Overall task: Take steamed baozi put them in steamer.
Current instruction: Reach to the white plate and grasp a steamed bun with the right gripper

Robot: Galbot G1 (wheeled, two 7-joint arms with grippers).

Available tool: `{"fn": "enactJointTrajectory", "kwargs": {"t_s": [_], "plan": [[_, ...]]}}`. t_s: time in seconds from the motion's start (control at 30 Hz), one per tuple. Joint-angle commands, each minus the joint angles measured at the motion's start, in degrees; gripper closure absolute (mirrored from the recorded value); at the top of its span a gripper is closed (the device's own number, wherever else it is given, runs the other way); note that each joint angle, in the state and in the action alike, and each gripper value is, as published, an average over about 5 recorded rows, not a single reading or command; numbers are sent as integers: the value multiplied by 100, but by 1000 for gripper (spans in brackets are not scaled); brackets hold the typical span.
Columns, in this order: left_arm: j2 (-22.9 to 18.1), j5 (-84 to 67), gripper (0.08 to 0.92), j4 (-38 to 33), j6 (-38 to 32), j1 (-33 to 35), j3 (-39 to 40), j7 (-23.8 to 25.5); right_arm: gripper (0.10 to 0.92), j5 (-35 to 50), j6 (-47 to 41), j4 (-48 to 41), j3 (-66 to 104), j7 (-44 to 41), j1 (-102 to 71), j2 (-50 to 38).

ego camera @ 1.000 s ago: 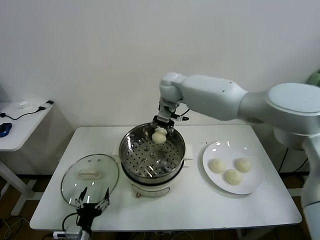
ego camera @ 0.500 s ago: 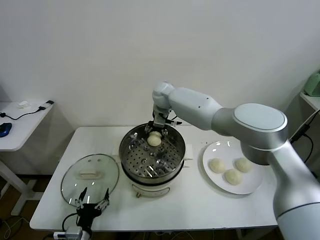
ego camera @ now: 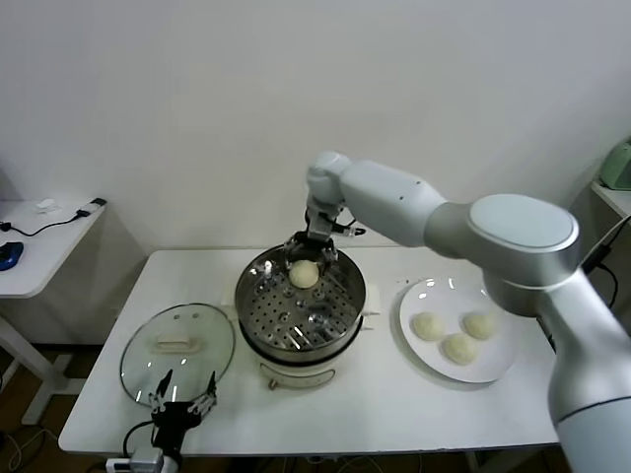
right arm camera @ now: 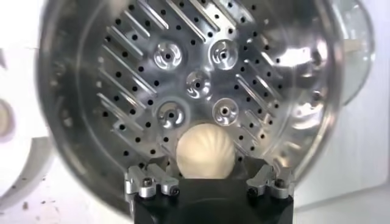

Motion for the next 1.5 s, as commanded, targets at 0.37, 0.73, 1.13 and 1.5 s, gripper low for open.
{"fn": "enactJointTrajectory", "kwargs": {"t_s": [0.37, 0.73, 1.13, 1.5], "plan": [[-1, -6, 177, -16, -17, -5, 8, -3, 203, 3519, -4463, 3114, -3522, 205, 2355, -3342], [-70, -15, 177, -27, -63, 59, -51, -6, 203, 2767, -5507, 2820, -2322, 955, 345, -3869], [-126, -6, 177, -15, -55, 91, -114, -5, 203, 2147, -5586, 1538, -832, 1028, -1361, -3225], [-116, -7, 177, 24, -67, 95, -112, -7, 203, 1968, -5657, 1289, -439, 1145, -1821, -3027]]}}
